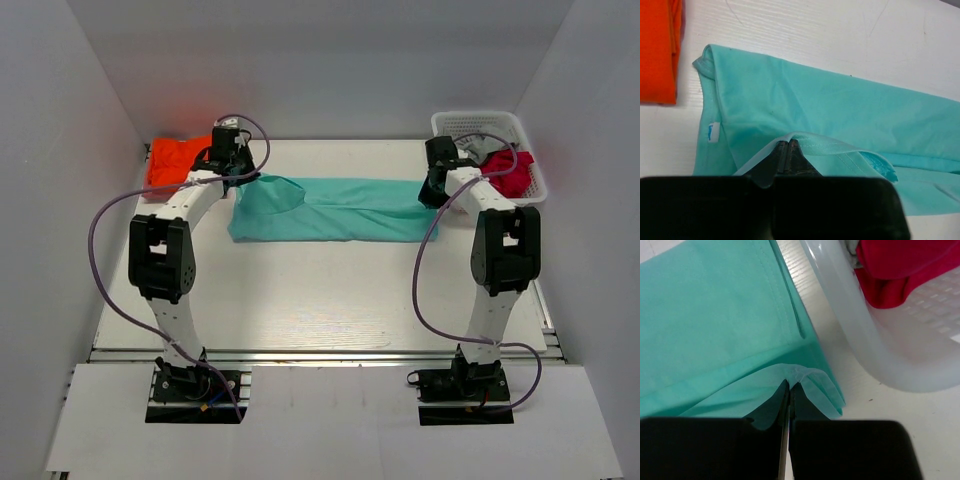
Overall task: Fold and stack the t-shirts
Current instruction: Fold the other side of the tshirt into a rectangle, then rotate the tshirt 90 degrees
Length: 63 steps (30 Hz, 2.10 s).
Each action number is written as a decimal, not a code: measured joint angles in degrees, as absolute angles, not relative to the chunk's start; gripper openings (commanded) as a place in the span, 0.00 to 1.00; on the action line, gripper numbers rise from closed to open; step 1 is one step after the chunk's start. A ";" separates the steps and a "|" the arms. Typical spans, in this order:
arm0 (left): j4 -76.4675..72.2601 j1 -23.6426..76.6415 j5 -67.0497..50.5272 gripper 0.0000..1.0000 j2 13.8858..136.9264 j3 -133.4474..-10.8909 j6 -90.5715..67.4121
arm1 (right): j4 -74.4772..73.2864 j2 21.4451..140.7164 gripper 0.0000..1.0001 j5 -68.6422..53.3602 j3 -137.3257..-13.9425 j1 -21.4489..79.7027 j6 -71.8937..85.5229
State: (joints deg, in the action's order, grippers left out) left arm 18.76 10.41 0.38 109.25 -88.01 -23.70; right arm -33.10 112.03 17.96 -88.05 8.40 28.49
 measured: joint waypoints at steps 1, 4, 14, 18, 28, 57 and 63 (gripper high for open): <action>18.83 10.35 0.21 0.00 110.45 -89.01 -23.55 | -33.08 112.75 0.00 17.87 -88.77 8.36 28.42; 19.27 10.17 0.01 0.00 114.85 -92.79 -23.55 | -33.12 115.20 0.08 17.76 -91.37 8.27 28.56; 28.01 8.84 4.27 1.00 126.02 -106.45 -26.55 | -34.57 119.46 0.62 17.89 -97.93 8.23 27.92; 27.33 8.36 3.79 1.00 125.64 -106.63 -26.33 | -34.57 119.35 0.68 16.19 -99.39 8.27 26.24; 22.83 10.94 -4.27 1.00 118.52 -96.27 -23.22 | -31.57 113.89 0.82 7.46 -94.00 10.39 22.96; 14.87 14.02 -17.78 1.00 154.91 -135.79 -28.16 | -13.69 94.13 0.90 -4.03 -52.12 23.29 21.82; 5.15 18.72 -20.29 1.00 160.46 -140.11 -32.08 | -17.65 90.11 0.90 -13.56 -48.82 42.87 18.00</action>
